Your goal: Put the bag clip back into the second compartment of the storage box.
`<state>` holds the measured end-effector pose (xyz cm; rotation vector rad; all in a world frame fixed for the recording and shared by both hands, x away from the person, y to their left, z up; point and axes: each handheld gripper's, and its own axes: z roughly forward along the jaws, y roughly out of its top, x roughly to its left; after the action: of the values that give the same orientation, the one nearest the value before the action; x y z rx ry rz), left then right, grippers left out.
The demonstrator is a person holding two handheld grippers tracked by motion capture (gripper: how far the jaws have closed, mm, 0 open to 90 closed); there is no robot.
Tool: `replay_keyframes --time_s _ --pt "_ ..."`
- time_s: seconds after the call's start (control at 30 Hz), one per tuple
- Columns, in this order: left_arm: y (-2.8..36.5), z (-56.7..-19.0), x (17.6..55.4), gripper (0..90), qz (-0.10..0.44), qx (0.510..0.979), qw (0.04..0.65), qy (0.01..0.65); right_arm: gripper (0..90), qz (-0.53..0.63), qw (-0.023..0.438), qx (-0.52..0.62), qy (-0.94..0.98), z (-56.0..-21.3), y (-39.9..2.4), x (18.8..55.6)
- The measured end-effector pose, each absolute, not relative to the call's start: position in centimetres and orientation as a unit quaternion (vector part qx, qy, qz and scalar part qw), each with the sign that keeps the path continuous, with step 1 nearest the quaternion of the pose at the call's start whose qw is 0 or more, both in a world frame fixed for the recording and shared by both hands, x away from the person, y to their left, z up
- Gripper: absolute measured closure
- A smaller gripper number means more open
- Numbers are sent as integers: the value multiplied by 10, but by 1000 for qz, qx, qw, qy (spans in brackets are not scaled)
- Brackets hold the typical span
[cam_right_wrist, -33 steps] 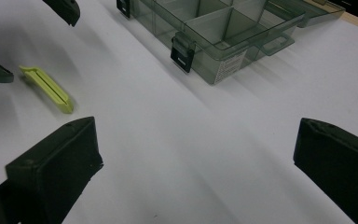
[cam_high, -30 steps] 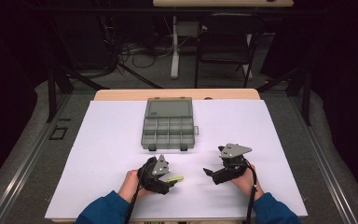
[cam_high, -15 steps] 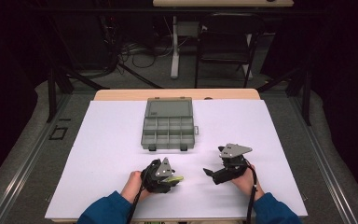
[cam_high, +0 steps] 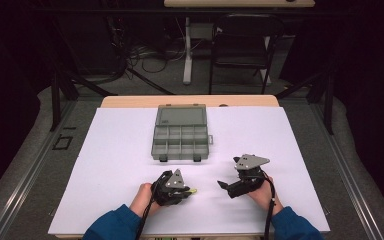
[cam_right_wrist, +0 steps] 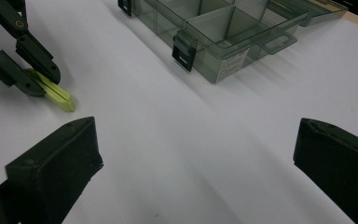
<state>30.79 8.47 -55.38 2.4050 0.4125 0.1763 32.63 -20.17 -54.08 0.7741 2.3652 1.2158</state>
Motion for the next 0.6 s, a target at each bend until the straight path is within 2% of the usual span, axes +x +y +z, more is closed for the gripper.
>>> replay_keyframes --time_s 0.6 --pt "91 -550 304 797 92 918 348 166 0 430 191 271 840 -541 -201 325"
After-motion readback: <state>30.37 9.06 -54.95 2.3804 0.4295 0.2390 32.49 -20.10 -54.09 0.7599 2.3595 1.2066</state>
